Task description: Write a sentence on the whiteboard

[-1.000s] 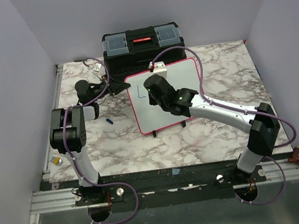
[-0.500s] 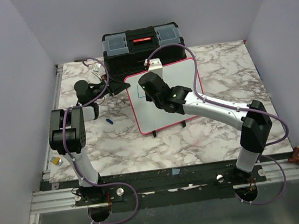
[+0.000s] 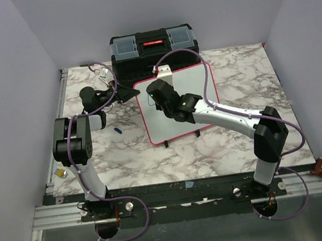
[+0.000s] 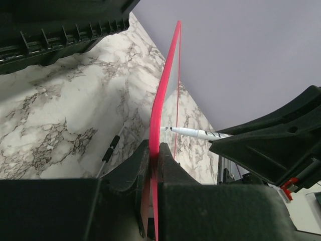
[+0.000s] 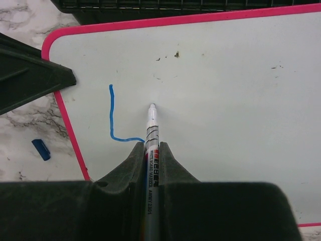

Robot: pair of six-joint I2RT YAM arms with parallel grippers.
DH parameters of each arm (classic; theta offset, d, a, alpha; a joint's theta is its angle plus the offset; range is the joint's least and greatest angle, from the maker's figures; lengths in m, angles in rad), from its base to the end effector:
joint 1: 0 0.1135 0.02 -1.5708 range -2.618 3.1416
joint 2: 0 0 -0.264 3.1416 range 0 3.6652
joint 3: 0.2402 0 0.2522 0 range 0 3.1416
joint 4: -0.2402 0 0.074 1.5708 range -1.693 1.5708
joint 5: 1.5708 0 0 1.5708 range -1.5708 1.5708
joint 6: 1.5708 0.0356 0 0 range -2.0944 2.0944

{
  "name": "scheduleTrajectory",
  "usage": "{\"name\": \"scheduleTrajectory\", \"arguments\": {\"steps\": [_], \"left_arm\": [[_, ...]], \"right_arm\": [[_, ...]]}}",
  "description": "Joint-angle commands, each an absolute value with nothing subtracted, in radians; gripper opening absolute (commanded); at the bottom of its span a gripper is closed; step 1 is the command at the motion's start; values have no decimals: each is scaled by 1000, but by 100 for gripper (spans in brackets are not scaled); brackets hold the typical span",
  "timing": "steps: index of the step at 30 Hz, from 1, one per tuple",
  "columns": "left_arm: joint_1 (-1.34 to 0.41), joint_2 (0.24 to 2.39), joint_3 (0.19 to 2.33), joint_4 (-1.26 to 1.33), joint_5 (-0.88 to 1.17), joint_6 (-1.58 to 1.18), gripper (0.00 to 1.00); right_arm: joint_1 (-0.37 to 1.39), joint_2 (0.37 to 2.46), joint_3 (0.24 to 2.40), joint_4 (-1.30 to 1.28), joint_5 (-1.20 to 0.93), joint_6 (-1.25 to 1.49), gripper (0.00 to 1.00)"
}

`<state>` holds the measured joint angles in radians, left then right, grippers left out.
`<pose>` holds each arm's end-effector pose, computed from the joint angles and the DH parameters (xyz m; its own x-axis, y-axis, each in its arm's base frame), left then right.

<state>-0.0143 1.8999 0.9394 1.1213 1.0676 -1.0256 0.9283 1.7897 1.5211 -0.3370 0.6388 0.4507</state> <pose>0.3844 -0.0367 0.2116 -0.6622 -0.4029 -0.6318 0.5889 0.2417 -0.7713 0.2649 0.3185 0.3056 -0.4591 -0.0297 -0.8879 -0.1656 0.9848 0.0526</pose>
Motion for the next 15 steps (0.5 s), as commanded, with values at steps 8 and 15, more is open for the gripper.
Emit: {"name": "scheduleTrajectory", "arguments": {"steps": [8, 15], "left_arm": [[-9, 1859, 930, 1225, 1114, -992, 0], [-9, 1859, 930, 1232, 1112, -996, 0]], "right_arm": [[924, 1793, 1498, -284, 568, 442, 1], [923, 1782, 1463, -284, 533, 451, 1]]}}
